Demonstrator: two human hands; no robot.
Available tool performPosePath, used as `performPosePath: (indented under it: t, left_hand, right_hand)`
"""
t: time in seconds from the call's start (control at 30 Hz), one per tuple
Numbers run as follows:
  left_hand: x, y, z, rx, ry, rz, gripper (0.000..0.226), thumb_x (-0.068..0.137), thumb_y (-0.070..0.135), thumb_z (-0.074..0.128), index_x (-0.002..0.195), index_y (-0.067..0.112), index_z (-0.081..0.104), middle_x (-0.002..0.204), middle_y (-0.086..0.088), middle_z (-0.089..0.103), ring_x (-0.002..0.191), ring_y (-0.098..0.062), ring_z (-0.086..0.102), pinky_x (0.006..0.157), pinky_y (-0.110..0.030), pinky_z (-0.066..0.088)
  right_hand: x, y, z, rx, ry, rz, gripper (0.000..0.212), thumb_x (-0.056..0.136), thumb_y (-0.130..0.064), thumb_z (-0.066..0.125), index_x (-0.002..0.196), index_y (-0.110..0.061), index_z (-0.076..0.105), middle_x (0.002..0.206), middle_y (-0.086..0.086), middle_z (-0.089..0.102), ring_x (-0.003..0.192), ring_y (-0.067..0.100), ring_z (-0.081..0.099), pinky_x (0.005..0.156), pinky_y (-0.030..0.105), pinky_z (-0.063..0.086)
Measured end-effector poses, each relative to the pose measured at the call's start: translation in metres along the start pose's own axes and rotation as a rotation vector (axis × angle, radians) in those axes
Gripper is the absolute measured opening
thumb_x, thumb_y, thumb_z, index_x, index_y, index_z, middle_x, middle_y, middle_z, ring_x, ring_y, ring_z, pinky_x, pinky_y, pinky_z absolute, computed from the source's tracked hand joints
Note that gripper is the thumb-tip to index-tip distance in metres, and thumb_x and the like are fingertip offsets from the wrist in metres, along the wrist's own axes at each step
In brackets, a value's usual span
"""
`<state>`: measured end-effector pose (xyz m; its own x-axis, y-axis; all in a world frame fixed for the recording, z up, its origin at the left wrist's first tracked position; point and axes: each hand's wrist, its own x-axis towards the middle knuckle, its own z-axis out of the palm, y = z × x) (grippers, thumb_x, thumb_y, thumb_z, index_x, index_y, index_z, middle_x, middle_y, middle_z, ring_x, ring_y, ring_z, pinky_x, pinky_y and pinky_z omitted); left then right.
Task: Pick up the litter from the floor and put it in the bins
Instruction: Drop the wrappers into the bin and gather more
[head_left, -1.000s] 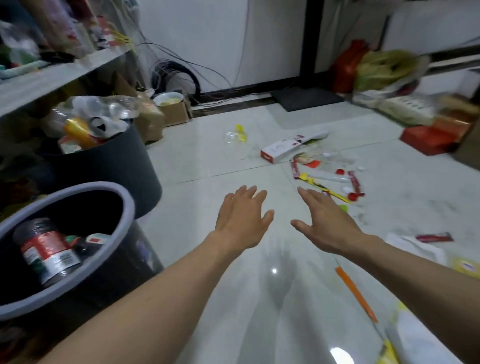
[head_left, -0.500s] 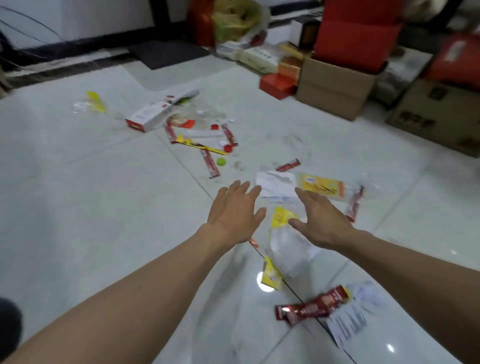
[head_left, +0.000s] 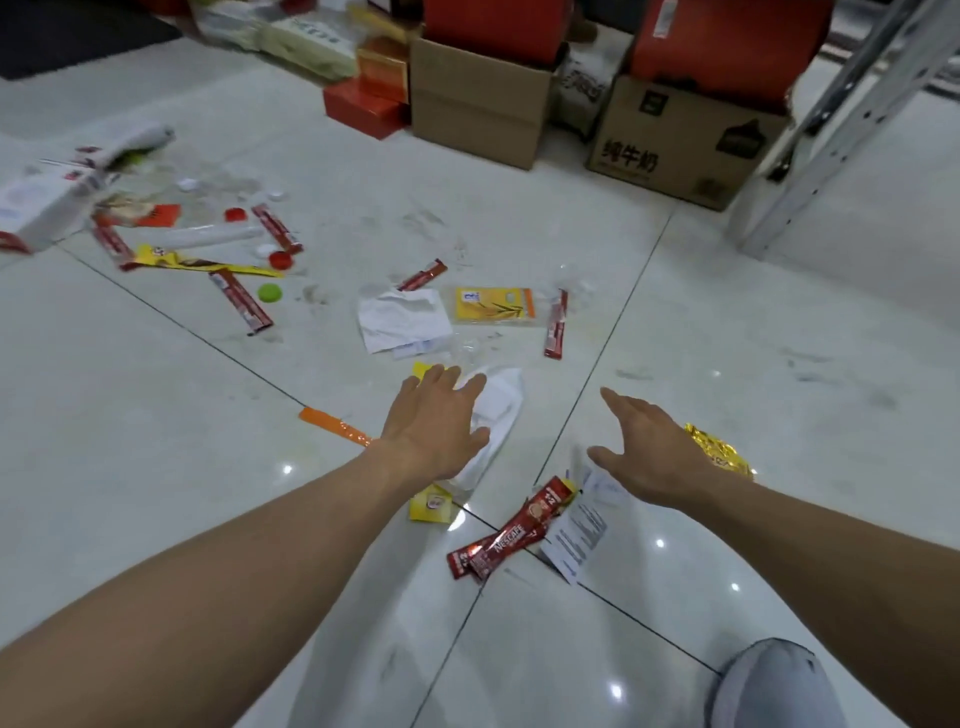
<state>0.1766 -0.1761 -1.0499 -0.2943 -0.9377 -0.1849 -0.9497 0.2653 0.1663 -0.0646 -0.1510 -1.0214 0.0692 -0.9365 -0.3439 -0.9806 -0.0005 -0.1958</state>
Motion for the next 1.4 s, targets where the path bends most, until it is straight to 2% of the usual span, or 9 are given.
performPosePath:
  t: [0.17,0.33,0.5,0.8,0.9,1.03,1.13,1.3,1.4]
  left_hand:
    - [0.007,0.002,0.022,0.003,-0.056,-0.026,0.078,0.087,0.061,0.052,0.151,0.029,0.021,0.155,-0.012,0.026,0.141,-0.03,0.023,0.11,-0.045,0.026]
    - [0.015,0.0,0.039,-0.036,-0.139,-0.115,0.104,0.068,0.076,0.062,0.151,0.037,0.013,0.156,-0.016,0.018,0.142,-0.034,0.019,0.109,-0.052,0.028]
    - [0.017,0.001,0.055,0.004,-0.14,-0.149,0.112,0.062,0.074,0.067,0.151,0.038,0.009,0.149,-0.016,0.024,0.137,-0.035,0.021,0.104,-0.05,0.034]
    - [0.02,-0.007,0.061,-0.034,-0.101,-0.222,0.113,0.06,0.081,0.063,0.15,0.046,0.005,0.157,-0.022,-0.002,0.145,-0.039,-0.003,0.113,-0.055,0.015]
    - [0.021,-0.012,0.061,-0.067,-0.086,-0.229,0.109,0.06,0.078,0.065,0.149,0.045,0.012,0.154,-0.02,0.01,0.142,-0.038,0.009,0.111,-0.052,0.022]
    - [0.018,-0.013,0.062,-0.098,-0.027,-0.2,0.1,0.064,0.067,0.069,0.149,0.04,0.022,0.143,-0.015,0.028,0.128,-0.033,0.026,0.1,-0.043,0.034]
    - [0.02,-0.013,0.061,-0.147,0.026,-0.193,0.098,0.063,0.061,0.071,0.148,0.039,0.026,0.138,-0.014,0.033,0.124,-0.032,0.027,0.097,-0.042,0.036]
    - [0.022,-0.011,0.059,-0.212,0.04,-0.158,0.098,0.063,0.056,0.074,0.147,0.037,0.028,0.142,-0.015,0.03,0.129,-0.032,0.021,0.1,-0.042,0.034]
    - [0.021,-0.01,0.057,-0.237,0.068,-0.129,0.096,0.062,0.055,0.073,0.147,0.036,0.032,0.141,-0.015,0.031,0.129,-0.032,0.022,0.1,-0.042,0.035]
  right_hand:
    - [-0.003,0.02,0.022,0.02,-0.054,0.021,0.074,0.095,-0.039,0.054,0.154,-0.016,0.015,0.156,0.005,0.029,0.142,0.023,0.026,0.112,0.037,0.031]
    - [0.001,0.028,0.033,0.013,-0.073,0.013,0.073,0.094,-0.041,0.053,0.153,-0.016,0.018,0.155,0.004,0.032,0.141,0.022,0.029,0.111,0.039,0.034]
    - [0.008,0.032,0.039,0.006,-0.099,-0.001,0.074,0.093,-0.039,0.056,0.153,-0.018,0.019,0.155,0.002,0.031,0.141,0.021,0.028,0.112,0.036,0.031]
    - [0.015,0.038,0.05,0.025,-0.113,0.013,0.068,0.092,-0.03,0.061,0.151,-0.02,0.027,0.152,0.002,0.036,0.138,0.02,0.033,0.109,0.034,0.034]
    - [0.019,0.039,0.05,0.03,-0.119,0.01,0.069,0.091,-0.029,0.061,0.151,-0.019,0.027,0.152,0.002,0.036,0.138,0.02,0.033,0.109,0.033,0.033]
    - [0.026,0.038,0.051,0.037,-0.125,-0.002,0.069,0.091,-0.028,0.061,0.151,-0.019,0.027,0.152,0.002,0.036,0.139,0.02,0.033,0.111,0.034,0.032]
    - [0.028,0.037,0.051,0.031,-0.115,-0.009,0.068,0.091,-0.027,0.061,0.15,-0.019,0.028,0.151,0.002,0.037,0.138,0.02,0.034,0.11,0.034,0.033]
    - [0.03,0.039,0.052,0.018,-0.128,-0.011,0.065,0.091,-0.025,0.062,0.148,-0.018,0.033,0.149,0.002,0.04,0.135,0.02,0.037,0.108,0.031,0.033]
    - [0.029,0.042,0.055,-0.007,-0.147,0.004,0.063,0.09,-0.024,0.064,0.146,-0.02,0.037,0.143,0.003,0.046,0.129,0.021,0.043,0.103,0.032,0.039]
